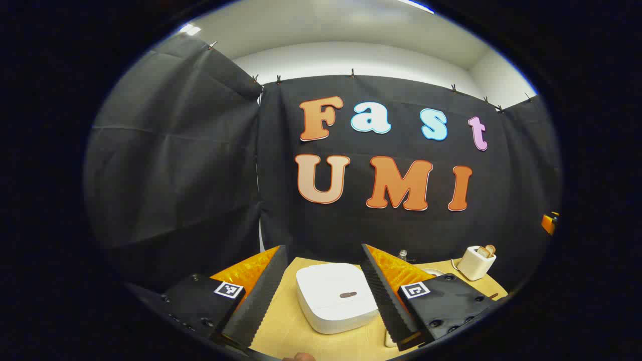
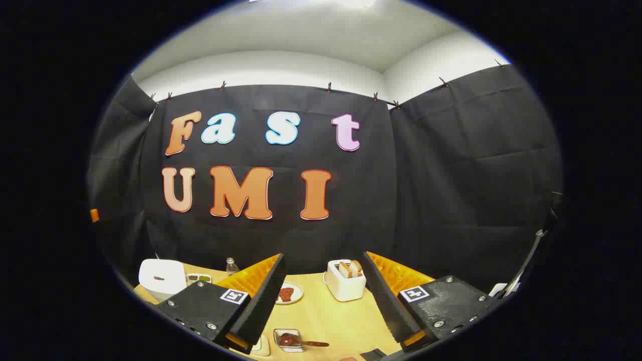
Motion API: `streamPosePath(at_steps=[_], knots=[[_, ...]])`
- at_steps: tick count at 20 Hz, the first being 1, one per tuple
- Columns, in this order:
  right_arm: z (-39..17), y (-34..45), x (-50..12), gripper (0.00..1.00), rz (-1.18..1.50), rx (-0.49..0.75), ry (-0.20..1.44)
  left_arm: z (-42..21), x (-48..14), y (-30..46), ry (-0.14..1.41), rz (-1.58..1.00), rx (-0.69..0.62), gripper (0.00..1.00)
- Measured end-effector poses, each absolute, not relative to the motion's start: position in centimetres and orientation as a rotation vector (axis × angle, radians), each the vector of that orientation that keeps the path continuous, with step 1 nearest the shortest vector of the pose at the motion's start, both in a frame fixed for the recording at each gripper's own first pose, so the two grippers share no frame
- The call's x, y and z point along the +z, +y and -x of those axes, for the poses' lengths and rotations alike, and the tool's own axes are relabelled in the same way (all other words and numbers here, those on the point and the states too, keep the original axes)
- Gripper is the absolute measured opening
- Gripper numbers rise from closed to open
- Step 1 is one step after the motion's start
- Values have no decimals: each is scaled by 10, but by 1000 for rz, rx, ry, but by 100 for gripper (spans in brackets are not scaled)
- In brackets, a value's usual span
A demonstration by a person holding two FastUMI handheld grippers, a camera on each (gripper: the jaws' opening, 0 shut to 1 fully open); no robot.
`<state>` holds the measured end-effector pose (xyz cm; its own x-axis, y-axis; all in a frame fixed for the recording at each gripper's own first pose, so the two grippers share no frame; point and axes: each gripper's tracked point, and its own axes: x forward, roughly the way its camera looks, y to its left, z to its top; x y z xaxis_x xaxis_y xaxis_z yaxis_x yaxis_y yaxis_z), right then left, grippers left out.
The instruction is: Close the left gripper, press the button to open the rice cooker; take a wooden spoon from the chopstick holder with the right hand, scoop a spoonful of rice and pour it into the rice cooker, then put the wooden spoon back into the chopstick holder.
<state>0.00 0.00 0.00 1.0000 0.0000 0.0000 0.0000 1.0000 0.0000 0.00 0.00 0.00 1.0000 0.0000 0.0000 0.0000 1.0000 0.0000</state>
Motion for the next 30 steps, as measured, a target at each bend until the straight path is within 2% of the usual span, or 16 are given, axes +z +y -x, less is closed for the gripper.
streamPosePath(at_steps=[1, 3, 4, 7, 8, 9, 11, 12, 14, 15, 16, 20, 23, 26, 30], knots=[[1, 2, 3, 94, -5, 1, -1, 3, 3, 6, -9, -6, 7, 98], [4, 7, 8, 94, -13, 13, -7, 6, 8, 18, -24, -23, 22, 97], [4, 10, 11, 99, -13, 19, -10, 7, 9, 22, -26, -26, 31, 97], [5, 11, 17, 99, -11, 21, -20, 11, 7, 26, -18, -13, 36, 98], [5, 12, 18, 94, -9, 23, -19, 11, 7, 26, -15, -6, 36, 98], [5, 12, 17, 99, -7, 24, -16, 10, 7, 26, -14, 0, 36, 98], [4, 10, 17, 99, -1, 23, -14, 9, 7, 24, -14, 2, 35, 98], [4, 9, 16, 90, 2, 22, -10, 9, 8, 23, -14, 0, 35, 97], [5, 7, 15, 90, 8, 20, -4, 7, 9, 18, -16, -5, 31, 98], [5, 4, 14, 99, 11, 16, -2, 5, 9, 18, -16, -7, 29, 98], [5, 2, 14, 94, 14, 12, 0, 4, 9, 16, -13, -8, 28, 98], [5, 1, 17, 94, 27, 11, -12, 1, 10, 9, -9, 1, 3, 97], [4, 0, 18, 89, 35, 4, -12, 0, 10, 8, -9, -5, -1, 97], [3, 2, 17, 94, 38, 8, -9, -3, 9, 7, -6, -9, -2, 96], [1, 5, 18, 94, 47, 19, -19, -7, 3, 8, 15, -18, 1, 34]])
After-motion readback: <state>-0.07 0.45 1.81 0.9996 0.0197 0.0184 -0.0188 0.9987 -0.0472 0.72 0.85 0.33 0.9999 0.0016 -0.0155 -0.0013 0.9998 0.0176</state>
